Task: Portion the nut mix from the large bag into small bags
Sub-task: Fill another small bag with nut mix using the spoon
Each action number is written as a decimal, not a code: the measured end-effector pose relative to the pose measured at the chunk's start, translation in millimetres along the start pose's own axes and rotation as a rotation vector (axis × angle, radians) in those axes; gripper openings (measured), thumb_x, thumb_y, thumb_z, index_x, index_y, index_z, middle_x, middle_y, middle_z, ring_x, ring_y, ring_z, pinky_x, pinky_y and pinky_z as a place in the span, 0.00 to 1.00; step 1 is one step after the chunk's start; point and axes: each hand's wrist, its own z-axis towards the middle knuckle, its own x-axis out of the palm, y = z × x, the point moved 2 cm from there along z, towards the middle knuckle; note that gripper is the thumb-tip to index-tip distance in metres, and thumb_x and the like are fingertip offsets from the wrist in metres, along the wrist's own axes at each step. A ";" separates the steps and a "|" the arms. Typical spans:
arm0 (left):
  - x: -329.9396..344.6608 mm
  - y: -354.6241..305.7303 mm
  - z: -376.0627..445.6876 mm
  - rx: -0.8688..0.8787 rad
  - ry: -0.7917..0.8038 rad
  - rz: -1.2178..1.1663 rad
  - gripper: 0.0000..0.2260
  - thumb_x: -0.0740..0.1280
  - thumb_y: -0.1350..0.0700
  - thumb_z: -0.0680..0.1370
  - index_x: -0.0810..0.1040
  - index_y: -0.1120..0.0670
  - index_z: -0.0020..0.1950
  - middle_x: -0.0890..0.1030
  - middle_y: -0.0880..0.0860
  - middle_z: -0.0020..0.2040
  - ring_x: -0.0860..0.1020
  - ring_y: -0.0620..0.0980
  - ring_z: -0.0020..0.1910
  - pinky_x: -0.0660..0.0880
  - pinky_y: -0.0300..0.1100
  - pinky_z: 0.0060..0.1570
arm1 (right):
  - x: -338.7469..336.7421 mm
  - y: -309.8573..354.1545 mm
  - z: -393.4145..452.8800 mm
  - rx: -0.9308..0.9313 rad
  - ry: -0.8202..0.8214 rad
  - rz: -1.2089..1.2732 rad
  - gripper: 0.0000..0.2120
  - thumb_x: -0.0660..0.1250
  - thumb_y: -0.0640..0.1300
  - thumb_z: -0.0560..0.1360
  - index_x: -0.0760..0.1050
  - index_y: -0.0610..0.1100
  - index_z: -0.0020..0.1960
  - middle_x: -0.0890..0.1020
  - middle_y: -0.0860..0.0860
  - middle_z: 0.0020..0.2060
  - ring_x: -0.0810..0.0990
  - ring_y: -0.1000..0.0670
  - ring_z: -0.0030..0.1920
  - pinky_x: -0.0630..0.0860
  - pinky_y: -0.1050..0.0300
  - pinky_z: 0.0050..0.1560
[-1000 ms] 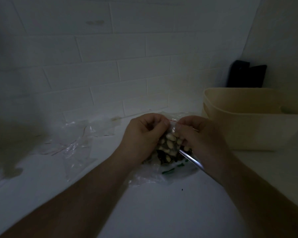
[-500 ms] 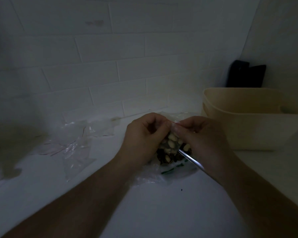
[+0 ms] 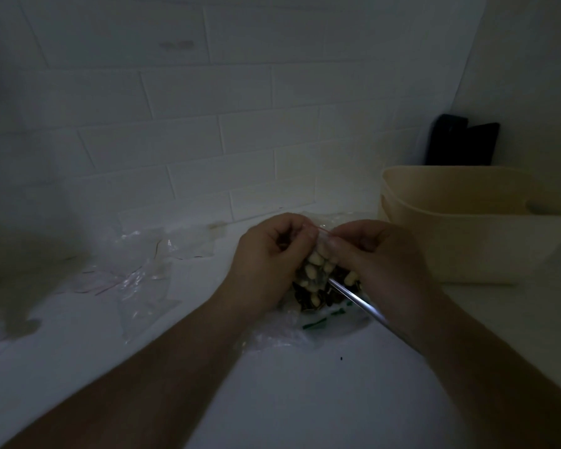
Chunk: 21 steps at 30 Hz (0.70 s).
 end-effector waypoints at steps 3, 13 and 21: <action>-0.5 1.0 1.1 -0.004 -0.033 0.001 0.07 0.69 0.59 0.82 0.84 0.51 0.46 0.86 0.49 0.41 0.85 0.47 0.41 0.81 0.41 0.43 | -1.0 0.9 -0.1 -0.014 -0.007 0.000 0.05 0.77 0.38 0.74 0.86 0.47 0.43 0.88 0.52 0.37 0.87 0.55 0.40 0.78 0.64 0.39; 2.2 0.3 -0.4 -0.075 0.020 -0.050 0.05 0.70 0.59 0.82 0.85 0.56 0.50 0.87 0.55 0.43 0.86 0.51 0.43 0.84 0.44 0.44 | -3.9 3.7 -0.5 -0.041 -0.038 0.028 0.08 0.77 0.35 0.73 0.84 0.44 0.50 0.81 0.57 0.27 0.80 0.62 0.29 0.73 0.71 0.31; 2.4 0.6 3.1 -0.078 -0.002 -0.170 0.05 0.71 0.63 0.80 0.86 0.57 0.47 0.88 0.55 0.42 0.86 0.48 0.41 0.82 0.39 0.42 | -1.2 -4.7 2.1 0.007 -0.027 0.042 0.04 0.77 0.45 0.75 0.84 0.49 0.49 0.88 0.53 0.44 0.87 0.54 0.45 0.84 0.56 0.45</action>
